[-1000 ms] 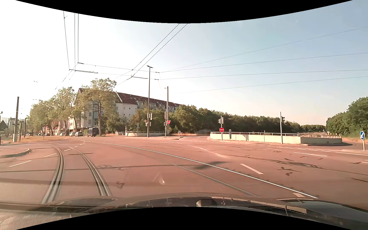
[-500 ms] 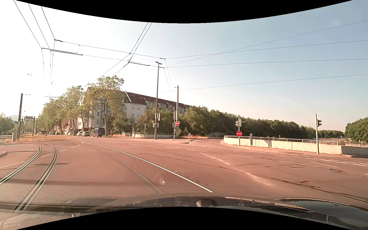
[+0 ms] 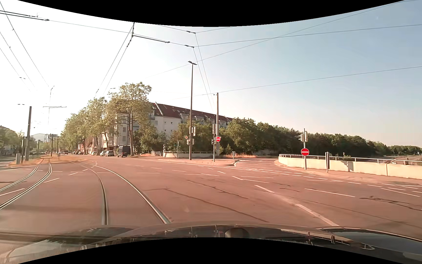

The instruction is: Follow the waypoints while adhering to traffic rules and regulations

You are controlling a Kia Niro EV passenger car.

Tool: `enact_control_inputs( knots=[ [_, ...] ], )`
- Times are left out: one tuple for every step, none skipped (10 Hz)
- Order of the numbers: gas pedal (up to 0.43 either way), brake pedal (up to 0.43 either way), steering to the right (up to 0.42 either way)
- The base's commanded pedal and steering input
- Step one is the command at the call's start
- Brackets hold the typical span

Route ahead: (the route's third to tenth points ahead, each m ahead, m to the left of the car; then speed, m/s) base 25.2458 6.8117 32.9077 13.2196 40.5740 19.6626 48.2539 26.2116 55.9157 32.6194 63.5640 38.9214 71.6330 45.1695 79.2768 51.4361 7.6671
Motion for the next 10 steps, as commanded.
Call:
enact_control_inputs(
  knots=[
    [0.177, 0.0, -0.09],
    [0.177, 0.0, -0.093],
    [0.177, 0.0, -0.095],
    [0.177, 0.0, -0.096],
    [0.177, 0.0, -0.099],
    [0.177, 0.0, -0.103],
    [0.177, 0.0, -0.104],
    [0.177, 0.0, -0.103],
    [0.177, 0.0, -0.104],
    [0.177, 0.0, -0.105]
  ],
)
